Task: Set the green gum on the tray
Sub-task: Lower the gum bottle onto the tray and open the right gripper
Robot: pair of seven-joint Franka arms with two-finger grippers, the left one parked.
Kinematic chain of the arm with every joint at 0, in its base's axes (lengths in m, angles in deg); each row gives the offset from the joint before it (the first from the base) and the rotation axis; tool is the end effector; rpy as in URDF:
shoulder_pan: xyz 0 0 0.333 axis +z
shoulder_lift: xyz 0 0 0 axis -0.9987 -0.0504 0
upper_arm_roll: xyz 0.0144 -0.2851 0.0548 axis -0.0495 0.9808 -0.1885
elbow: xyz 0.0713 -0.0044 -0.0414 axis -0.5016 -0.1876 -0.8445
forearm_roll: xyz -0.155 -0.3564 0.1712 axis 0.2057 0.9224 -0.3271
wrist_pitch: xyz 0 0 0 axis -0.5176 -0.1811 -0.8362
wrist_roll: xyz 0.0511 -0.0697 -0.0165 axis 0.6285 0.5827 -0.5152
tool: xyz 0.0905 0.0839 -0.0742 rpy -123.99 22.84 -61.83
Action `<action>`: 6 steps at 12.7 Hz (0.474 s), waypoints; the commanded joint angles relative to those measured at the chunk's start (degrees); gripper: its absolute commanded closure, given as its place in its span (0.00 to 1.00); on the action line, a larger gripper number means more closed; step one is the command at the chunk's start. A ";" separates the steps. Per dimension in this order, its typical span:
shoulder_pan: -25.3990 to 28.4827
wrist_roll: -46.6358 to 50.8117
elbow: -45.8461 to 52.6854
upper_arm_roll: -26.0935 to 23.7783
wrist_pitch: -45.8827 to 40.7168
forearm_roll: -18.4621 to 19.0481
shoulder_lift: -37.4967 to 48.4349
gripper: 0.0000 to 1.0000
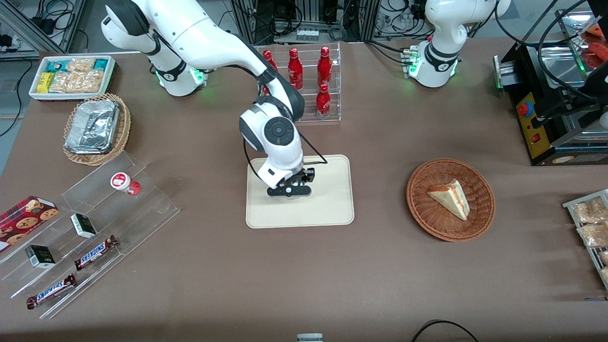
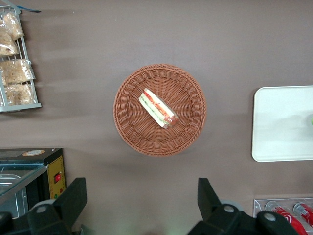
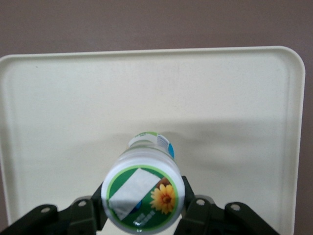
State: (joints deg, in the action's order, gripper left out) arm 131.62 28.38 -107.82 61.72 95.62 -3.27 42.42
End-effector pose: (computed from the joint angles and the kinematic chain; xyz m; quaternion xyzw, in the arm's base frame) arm 0.5257 0.4809 0.1872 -0.9998 0.0122 -0.0082 0.0107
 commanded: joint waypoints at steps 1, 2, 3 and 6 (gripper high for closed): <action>-0.04 1.21 2.46 0.49 1.09 1.56 -2.57 1.00; -0.04 1.21 2.45 0.49 1.27 1.56 -3.00 1.00; -0.04 1.30 2.45 0.49 1.44 1.47 -3.44 1.00; -0.04 1.30 2.45 0.49 3.11 1.47 -4.85 1.00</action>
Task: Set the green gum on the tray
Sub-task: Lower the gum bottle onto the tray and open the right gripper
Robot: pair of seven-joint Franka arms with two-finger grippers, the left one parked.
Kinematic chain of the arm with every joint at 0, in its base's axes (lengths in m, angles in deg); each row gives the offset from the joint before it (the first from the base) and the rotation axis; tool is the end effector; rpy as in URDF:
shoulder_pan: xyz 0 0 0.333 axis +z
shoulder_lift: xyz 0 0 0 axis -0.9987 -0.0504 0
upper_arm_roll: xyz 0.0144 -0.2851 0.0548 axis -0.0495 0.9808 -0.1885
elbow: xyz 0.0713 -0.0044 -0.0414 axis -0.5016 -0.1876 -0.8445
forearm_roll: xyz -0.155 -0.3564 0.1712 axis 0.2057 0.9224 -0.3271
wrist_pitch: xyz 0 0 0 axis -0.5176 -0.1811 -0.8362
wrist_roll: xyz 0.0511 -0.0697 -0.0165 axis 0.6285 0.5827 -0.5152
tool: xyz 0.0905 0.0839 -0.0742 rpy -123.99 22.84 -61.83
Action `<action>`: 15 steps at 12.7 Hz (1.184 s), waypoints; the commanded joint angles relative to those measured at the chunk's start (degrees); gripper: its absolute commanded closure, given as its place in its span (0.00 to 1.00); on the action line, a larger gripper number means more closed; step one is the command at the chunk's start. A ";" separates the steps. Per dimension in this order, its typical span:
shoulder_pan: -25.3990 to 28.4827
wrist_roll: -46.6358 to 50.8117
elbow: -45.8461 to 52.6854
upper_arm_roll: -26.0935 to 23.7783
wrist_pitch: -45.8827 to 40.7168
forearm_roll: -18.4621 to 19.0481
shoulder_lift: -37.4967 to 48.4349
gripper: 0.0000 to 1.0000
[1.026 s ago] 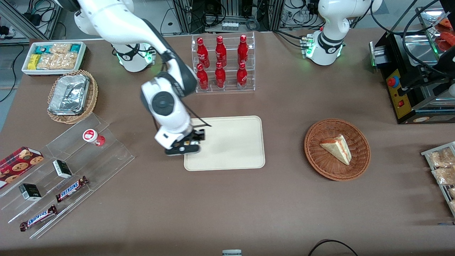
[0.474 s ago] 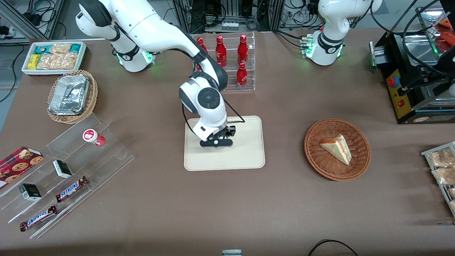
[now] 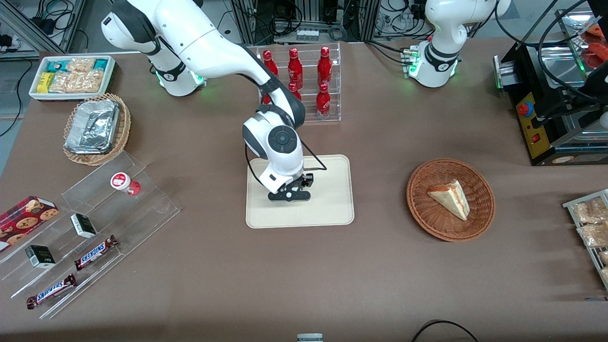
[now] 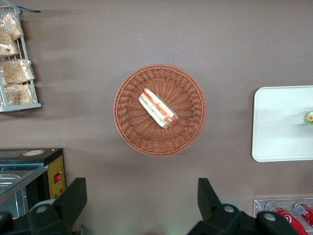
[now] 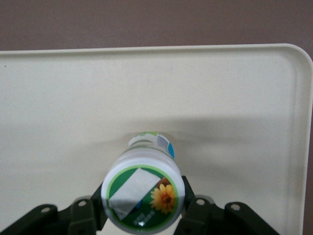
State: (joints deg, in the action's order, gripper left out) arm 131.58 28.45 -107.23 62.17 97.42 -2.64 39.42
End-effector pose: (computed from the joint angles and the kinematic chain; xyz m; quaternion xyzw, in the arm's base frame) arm 0.5297 0.4758 0.1577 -0.9999 0.0126 -0.0097 0.0012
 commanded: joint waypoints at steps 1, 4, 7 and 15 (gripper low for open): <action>0.01 1.23 1.87 -0.05 1.49 0.84 -2.38 1.00; -0.26 0.79 1.87 -0.05 1.76 0.92 -2.65 0.00; -0.08 0.43 1.87 -0.05 1.94 3.29 -2.47 0.00; -0.70 -1.41 1.17 -0.05 -4.29 3.65 3.32 0.00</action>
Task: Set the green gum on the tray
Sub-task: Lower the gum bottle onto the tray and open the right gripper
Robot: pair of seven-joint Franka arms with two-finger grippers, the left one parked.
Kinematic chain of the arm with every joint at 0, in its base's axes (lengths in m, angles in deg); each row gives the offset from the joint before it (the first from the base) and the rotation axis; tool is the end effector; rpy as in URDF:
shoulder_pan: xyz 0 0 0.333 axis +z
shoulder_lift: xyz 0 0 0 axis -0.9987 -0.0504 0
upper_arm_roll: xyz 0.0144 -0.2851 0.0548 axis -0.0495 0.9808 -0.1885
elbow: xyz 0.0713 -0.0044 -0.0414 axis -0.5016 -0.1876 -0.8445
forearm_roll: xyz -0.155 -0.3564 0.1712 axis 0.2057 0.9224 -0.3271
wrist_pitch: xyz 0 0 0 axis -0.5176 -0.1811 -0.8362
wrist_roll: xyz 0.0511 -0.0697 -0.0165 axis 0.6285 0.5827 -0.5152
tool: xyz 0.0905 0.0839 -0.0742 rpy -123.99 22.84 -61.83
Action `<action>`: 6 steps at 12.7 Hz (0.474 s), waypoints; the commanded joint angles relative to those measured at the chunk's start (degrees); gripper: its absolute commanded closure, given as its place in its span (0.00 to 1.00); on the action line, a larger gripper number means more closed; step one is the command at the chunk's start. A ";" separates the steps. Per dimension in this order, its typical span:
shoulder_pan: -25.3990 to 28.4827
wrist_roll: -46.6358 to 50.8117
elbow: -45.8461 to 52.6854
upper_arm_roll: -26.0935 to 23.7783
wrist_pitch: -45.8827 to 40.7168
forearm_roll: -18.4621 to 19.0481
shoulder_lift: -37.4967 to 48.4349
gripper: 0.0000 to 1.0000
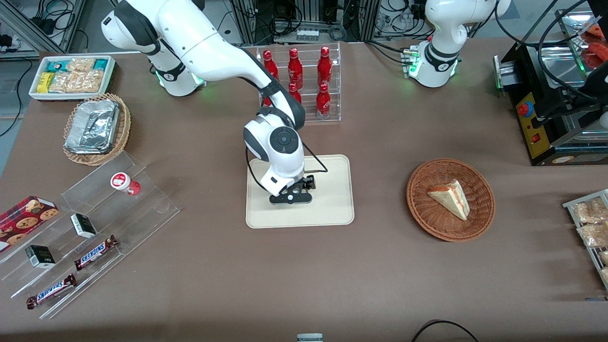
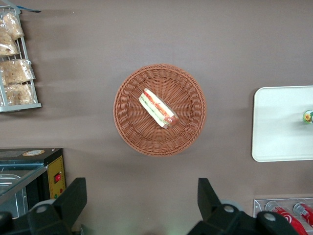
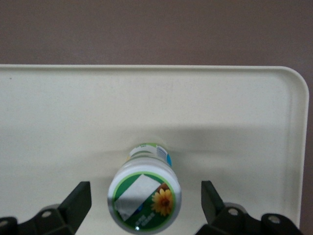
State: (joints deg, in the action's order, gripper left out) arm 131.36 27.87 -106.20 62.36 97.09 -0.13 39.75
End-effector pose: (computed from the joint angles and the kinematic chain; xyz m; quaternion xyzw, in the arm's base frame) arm 0.5390 0.4748 0.1698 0.9996 0.0034 0.0281 0.0061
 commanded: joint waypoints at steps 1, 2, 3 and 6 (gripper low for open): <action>-0.74 -1.35 0.13 -0.33 -5.72 1.14 4.39 0.00; -0.83 -2.23 0.22 -0.33 -7.73 1.05 5.79 0.00; -0.92 -2.84 0.22 -0.33 -9.06 0.71 7.20 0.00; -1.45 -3.72 0.22 -0.24 -13.54 0.53 10.89 0.00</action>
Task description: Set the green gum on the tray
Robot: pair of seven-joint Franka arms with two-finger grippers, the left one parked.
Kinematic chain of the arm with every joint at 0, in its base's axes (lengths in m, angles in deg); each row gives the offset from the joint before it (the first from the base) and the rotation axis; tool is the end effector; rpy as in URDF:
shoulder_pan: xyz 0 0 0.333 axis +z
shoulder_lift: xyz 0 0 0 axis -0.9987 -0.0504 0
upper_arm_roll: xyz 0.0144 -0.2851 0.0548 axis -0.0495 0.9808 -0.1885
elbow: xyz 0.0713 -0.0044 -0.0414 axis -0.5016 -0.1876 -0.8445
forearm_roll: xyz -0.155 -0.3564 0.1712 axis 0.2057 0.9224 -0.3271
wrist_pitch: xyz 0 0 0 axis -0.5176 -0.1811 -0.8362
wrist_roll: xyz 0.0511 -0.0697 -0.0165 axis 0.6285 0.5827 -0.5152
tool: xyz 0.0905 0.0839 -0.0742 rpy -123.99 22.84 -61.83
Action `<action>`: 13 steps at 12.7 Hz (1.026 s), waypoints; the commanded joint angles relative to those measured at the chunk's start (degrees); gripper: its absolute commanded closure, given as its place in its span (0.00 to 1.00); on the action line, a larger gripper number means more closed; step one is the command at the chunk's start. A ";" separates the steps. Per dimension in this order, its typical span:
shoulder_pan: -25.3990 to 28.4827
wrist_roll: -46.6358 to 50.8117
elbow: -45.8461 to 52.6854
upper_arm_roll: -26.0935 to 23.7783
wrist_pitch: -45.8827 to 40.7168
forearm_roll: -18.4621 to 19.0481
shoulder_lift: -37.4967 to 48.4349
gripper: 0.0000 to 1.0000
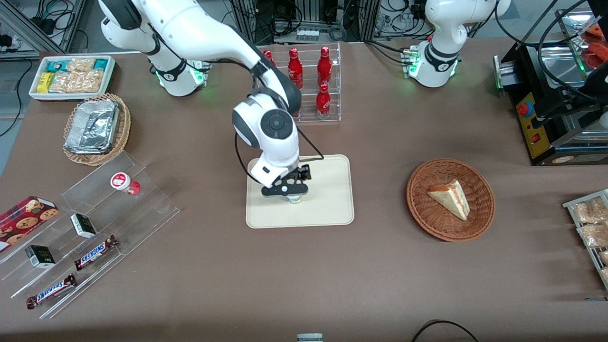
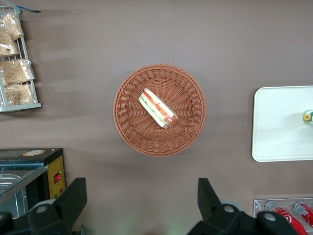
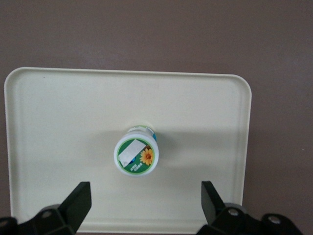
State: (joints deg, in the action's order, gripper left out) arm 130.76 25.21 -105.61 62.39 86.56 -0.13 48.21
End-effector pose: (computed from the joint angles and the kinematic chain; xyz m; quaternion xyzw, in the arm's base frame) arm 0.5399 0.4650 0.2638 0.9996 0.0175 0.0166 0.0136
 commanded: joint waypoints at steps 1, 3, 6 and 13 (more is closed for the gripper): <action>-1.46 -2.81 -0.36 -0.27 -4.24 0.44 3.50 0.00; -3.21 -6.67 -0.36 -0.36 -6.79 0.35 5.08 0.00; -5.94 -11.60 -0.45 -0.36 -10.92 0.35 7.02 0.00; -19.72 -28.91 -3.52 -0.71 -16.11 -1.50 14.39 0.00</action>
State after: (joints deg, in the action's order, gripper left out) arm 114.59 0.49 -105.91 62.32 72.23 -0.40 58.29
